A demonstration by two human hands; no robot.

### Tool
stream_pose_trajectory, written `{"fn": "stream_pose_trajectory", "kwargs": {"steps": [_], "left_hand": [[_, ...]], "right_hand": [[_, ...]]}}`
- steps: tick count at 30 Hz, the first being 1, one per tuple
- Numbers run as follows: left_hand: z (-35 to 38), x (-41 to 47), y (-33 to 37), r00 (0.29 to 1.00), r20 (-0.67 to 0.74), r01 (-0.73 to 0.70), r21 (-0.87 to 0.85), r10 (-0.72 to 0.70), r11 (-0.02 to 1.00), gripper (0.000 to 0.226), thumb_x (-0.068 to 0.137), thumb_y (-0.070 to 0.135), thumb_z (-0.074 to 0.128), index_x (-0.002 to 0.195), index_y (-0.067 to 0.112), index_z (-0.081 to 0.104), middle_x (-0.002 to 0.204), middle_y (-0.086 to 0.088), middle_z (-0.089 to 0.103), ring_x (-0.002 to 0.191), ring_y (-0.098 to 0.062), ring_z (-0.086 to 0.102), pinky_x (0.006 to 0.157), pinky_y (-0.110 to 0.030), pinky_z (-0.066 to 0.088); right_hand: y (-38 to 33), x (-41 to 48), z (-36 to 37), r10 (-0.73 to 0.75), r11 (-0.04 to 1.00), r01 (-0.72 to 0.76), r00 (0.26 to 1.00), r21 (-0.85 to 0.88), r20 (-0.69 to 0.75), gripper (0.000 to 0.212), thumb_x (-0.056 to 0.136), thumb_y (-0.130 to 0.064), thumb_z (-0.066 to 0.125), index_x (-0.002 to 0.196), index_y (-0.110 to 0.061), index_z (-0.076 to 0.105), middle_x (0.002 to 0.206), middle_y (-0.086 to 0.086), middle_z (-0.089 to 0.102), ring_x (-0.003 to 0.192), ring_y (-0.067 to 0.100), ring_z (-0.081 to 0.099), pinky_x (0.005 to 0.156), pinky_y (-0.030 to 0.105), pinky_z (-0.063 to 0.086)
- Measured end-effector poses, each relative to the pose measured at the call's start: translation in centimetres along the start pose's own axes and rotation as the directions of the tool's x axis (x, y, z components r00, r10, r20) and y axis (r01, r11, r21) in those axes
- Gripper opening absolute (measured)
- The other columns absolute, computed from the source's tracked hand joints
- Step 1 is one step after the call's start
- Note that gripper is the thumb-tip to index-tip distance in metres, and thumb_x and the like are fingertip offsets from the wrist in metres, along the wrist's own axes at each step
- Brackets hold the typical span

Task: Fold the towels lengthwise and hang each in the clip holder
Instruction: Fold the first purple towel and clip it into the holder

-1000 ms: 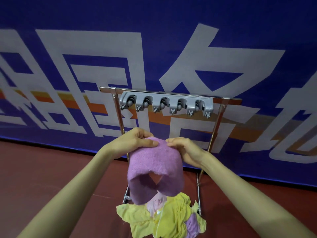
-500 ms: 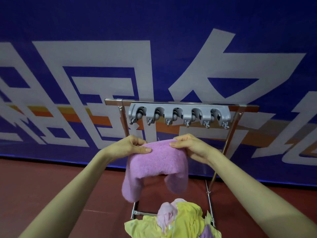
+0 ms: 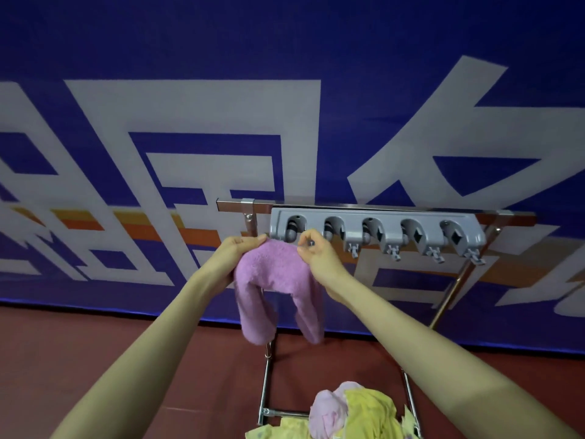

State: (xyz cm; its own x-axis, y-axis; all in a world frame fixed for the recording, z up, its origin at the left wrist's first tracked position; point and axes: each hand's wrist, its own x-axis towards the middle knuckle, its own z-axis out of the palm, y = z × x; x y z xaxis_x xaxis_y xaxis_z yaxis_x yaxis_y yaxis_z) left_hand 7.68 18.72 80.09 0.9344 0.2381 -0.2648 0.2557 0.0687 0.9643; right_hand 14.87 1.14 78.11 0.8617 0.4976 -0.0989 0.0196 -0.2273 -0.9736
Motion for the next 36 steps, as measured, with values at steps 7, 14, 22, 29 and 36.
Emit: {"fn": "stream_pose_trajectory", "kwargs": {"steps": [7, 14, 22, 29, 36], "left_hand": [[-0.6, 4.0, -0.7, 0.999, -0.046, 0.029, 0.008, -0.028, 1.000, 0.021, 0.087, 0.023, 0.066, 0.087, 0.004, 0.075, 0.077, -0.009, 0.075, 0.069, -0.017, 0.069, 0.062, -0.026, 0.056], [-0.2, 5.9, -3.3, 0.981, -0.139, -0.092, 0.278, 0.135, 0.956, 0.025, 0.091, 0.022, 0.063, 0.067, 0.015, 0.058, 0.058, 0.008, 0.063, 0.061, -0.011, 0.057, 0.053, -0.017, 0.047], [-0.1, 5.4, -5.6, 0.951, -0.248, -0.095, 0.332, 0.184, 0.939, 0.025, 0.089, 0.025, 0.065, 0.103, 0.008, 0.052, 0.099, -0.007, 0.058, 0.084, -0.016, 0.055, 0.072, -0.025, 0.046], [2.3, 2.6, -6.8, 0.995, -0.099, 0.023, 0.138, -0.009, 0.990, 0.022, 0.099, 0.019, 0.044, 0.094, 0.020, 0.065, 0.093, -0.001, 0.069, 0.092, -0.017, 0.063, 0.068, -0.013, 0.048], [2.7, 0.6, -7.6, 0.984, -0.127, 0.120, -0.049, -0.126, 0.992, 0.035, 0.098, 0.029, 0.040, 0.108, 0.014, 0.070, 0.108, -0.013, 0.072, 0.106, -0.028, 0.065, 0.087, -0.039, 0.050]], "right_hand": [[-0.4, 2.4, 2.2, -0.145, 0.947, 0.057, 0.953, -0.316, -0.265, 0.019, 0.091, 0.003, 0.042, 0.085, -0.010, 0.054, 0.077, 0.011, 0.059, 0.069, 0.022, 0.052, 0.059, 0.031, 0.043], [0.8, 2.6, 3.6, -0.210, 0.655, 0.009, 0.963, -0.755, -0.171, 0.020, 0.093, -0.009, 0.039, 0.108, -0.016, 0.050, 0.109, 0.009, 0.056, 0.092, 0.031, 0.059, 0.070, 0.037, 0.045], [2.4, 2.0, 3.8, -0.223, 0.649, 0.096, 0.972, -0.754, -0.068, 0.028, 0.097, -0.016, 0.037, 0.118, -0.013, 0.057, 0.123, 0.002, 0.051, 0.111, 0.024, 0.053, 0.078, 0.040, 0.047], [2.9, 1.3, 4.2, -0.014, 0.903, -0.017, 0.998, -0.429, -0.068, 0.032, 0.096, -0.013, 0.035, 0.117, -0.014, 0.059, 0.109, 0.013, 0.067, 0.097, 0.029, 0.062, 0.084, 0.043, 0.051], [3.8, -0.1, 3.6, 0.228, 0.968, -0.229, 0.973, -0.104, -0.027, 0.031, 0.095, -0.029, 0.046, 0.117, -0.023, 0.066, 0.116, 0.003, 0.068, 0.108, 0.020, 0.062, 0.095, 0.038, 0.050]]}}
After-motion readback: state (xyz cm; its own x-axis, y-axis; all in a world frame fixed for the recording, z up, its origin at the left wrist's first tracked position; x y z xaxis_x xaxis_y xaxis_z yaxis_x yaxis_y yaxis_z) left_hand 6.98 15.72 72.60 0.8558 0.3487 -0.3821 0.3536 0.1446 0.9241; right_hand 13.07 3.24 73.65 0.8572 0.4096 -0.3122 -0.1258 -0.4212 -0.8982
